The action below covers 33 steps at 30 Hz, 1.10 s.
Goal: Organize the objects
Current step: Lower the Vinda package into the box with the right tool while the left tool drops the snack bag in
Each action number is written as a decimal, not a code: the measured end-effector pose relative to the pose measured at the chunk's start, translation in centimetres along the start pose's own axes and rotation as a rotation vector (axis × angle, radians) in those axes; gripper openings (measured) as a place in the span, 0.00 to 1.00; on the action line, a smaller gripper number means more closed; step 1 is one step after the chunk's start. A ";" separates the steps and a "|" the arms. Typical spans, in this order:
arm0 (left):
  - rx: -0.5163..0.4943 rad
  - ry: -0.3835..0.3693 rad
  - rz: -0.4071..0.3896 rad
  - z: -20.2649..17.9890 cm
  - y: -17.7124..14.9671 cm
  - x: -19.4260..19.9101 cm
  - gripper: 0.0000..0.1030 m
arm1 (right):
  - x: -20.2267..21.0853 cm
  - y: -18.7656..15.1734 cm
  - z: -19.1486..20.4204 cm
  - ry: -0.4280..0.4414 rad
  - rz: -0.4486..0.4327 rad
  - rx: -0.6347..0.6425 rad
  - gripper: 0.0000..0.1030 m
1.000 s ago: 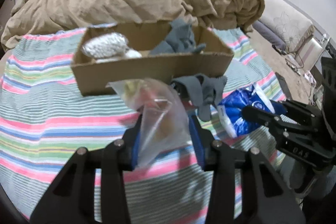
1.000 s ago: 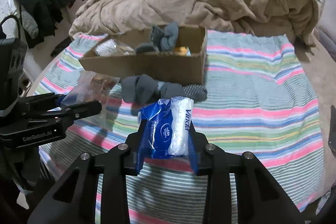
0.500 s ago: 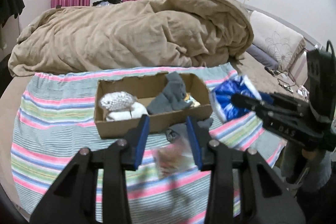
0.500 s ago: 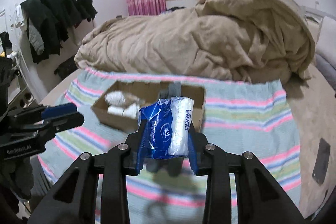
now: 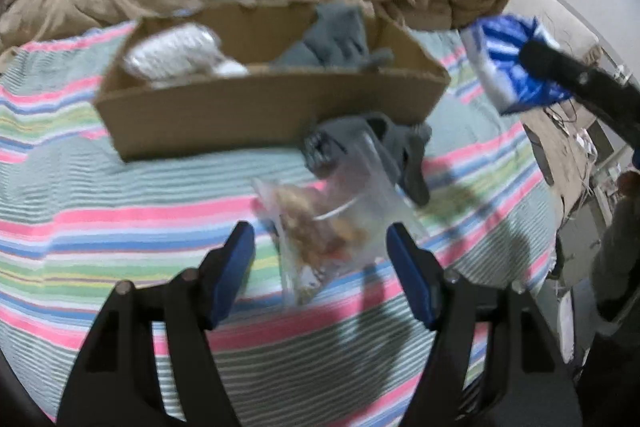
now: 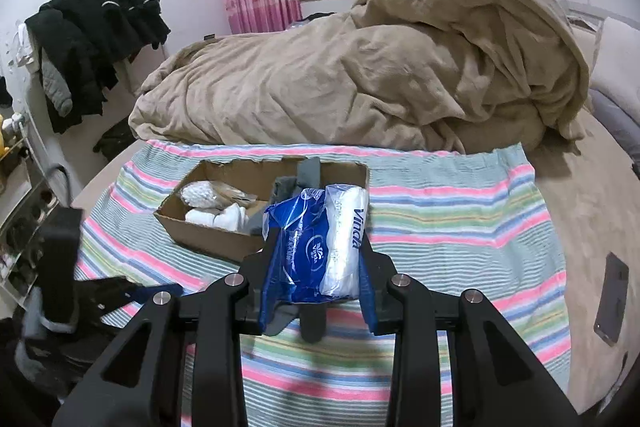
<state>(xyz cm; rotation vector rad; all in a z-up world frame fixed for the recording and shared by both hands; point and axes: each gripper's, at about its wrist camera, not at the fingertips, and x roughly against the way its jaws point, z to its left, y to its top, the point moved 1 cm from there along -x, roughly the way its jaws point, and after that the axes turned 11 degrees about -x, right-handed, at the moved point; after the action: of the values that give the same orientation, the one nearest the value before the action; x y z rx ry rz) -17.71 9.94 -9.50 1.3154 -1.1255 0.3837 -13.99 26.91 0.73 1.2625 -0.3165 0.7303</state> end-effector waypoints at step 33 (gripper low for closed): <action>-0.053 0.113 -0.297 2.9 8.1 7.8 0.40 | -2.7 3.2 0.7 0.052 -0.039 -0.023 0.34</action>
<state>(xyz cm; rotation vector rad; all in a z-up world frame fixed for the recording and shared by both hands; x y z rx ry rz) -21.71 6.92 0.99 1.3719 -0.8260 0.2045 -17.94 25.79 1.76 1.2229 -0.2562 0.7231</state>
